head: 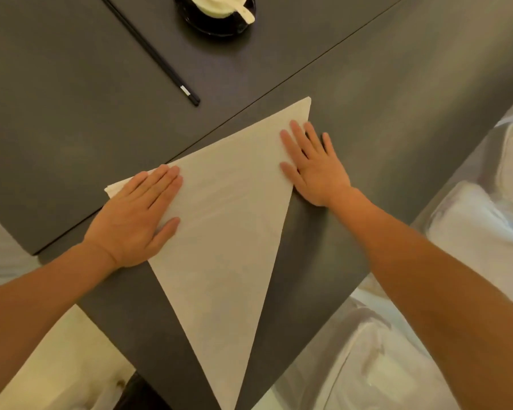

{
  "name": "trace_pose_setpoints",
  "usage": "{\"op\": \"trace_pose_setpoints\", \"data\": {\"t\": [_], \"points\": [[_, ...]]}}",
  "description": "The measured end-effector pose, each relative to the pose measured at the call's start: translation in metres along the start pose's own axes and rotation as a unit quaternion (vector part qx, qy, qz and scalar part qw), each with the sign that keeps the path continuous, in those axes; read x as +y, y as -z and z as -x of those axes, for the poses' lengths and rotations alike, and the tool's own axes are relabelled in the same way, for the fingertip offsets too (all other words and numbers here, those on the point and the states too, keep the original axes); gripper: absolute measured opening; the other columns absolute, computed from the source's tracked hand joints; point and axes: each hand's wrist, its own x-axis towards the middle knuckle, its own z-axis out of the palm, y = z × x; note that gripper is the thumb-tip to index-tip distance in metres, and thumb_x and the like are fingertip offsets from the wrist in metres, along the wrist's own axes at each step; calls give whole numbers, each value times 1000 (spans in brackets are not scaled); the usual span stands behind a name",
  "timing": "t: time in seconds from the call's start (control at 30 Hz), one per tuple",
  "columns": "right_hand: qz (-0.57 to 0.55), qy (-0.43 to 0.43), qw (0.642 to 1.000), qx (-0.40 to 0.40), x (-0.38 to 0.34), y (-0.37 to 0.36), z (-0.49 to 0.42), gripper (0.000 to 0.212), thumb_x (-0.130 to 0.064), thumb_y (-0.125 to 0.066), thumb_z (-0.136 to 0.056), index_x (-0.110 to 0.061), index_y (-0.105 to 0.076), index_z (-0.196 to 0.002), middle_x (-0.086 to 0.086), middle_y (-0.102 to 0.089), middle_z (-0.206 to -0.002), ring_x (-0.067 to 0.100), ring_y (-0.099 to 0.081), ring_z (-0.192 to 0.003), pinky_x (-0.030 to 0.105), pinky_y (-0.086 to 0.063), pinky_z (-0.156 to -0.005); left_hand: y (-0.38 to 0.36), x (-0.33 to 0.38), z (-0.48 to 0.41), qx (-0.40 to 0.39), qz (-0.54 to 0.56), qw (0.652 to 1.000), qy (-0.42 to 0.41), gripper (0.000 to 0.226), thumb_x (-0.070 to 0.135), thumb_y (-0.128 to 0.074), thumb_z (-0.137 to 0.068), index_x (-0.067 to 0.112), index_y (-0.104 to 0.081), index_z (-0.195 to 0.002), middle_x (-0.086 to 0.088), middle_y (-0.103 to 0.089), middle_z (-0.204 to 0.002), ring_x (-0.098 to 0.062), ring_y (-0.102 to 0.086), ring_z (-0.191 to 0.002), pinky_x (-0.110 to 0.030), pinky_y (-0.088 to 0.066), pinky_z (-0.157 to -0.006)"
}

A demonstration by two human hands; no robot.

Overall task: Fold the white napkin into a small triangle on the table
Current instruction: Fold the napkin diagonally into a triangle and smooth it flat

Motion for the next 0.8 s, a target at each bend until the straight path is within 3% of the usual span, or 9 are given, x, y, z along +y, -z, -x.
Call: {"op": "trace_pose_setpoints", "data": {"t": [0.1, 0.2, 0.27, 0.37, 0.5, 0.6, 0.7, 0.8], "points": [[1, -70, 997, -39, 5, 12, -10, 68, -58, -7, -101, -26, 11, -157, 1, 13, -167, 28, 12, -153, 54, 4, -123, 1, 0, 0, -13, -3, 1000, -1, 74, 51, -23, -100, 4, -15, -158, -14, -14, -167, -26, -10, -156, -42, -6, -127], [3, -59, 998, -6, -36, 15, 13, 73, -59, -12, -101, -18, 12, -157, 4, 9, -167, 29, 11, -153, 53, 4, -123, 10, 11, 1, -29, 4, 999, 34, 76, 51, -17, -100, 2, -14, -157, -17, -10, -167, -29, -6, -156, -45, -4, -127], [-5, 33, 999, 4, -75, 10, 52, 73, -55, -20, -103, -12, 3, -158, 8, 1, -167, 29, 4, -154, 54, -5, -123, 18, 34, 5, -19, 34, 997, 61, 77, 49, -20, -100, -4, -20, -155, -24, -12, -165, -36, -9, -155, -51, -8, -126], [-24, 200, 980, -1, -121, -14, 121, 70, -46, -33, -102, -5, -18, -156, 15, -17, -164, 33, -10, -152, 55, -15, -121, 12, 105, 29, 60, 121, 990, 49, 71, 43, -28, -102, -11, -33, -148, -30, -25, -159, -45, -23, -149, -60, -26, -119], [17, 352, 934, -60, -132, -50, 164, 71, -48, -37, -100, -7, -19, -156, 16, -14, -165, 32, 6, -153, 51, 1, -124, -21, 218, 62, 30, 145, 985, 92, 73, 49, -20, -105, -4, -16, -155, -23, -13, -166, -36, -11, -155, -50, -16, -123], [70, 453, 887, -46, -94, -53, 133, 64, -50, -31, -102, -19, -22, -157, 6, -12, -167, 28, 6, -154, 54, 0, -123, -44, 253, 68, 11, 110, 982, 153, 71, 48, -31, -103, -1, -22, -154, -23, -20, -163, -39, -19, -152, -54, -20, -122], [47, 420, 906, 8, -44, -42, 75, 58, -52, -27, -103, -33, -16, -157, 3, -10, -167, 27, -1, -154, 55, -7, -122, -61, 260, 68, -8, 73, 982, 172, 71, 50, -31, -103, 5, -19, -158, -17, -13, -168, -37, -12, -155, -55, -16, -123], [31, 253, 966, 28, 9, -25, 12, 59, -55, -17, -103, -34, -6, -158, 2, -3, -168, 26, 1, -154, 56, -10, -122, -68, 261, 65, -12, 46, 982, 183, 74, 52, -30, -102, 7, -16, -159, -13, -9, -169, -36, -9, -155, -55, -16, -123]]}}
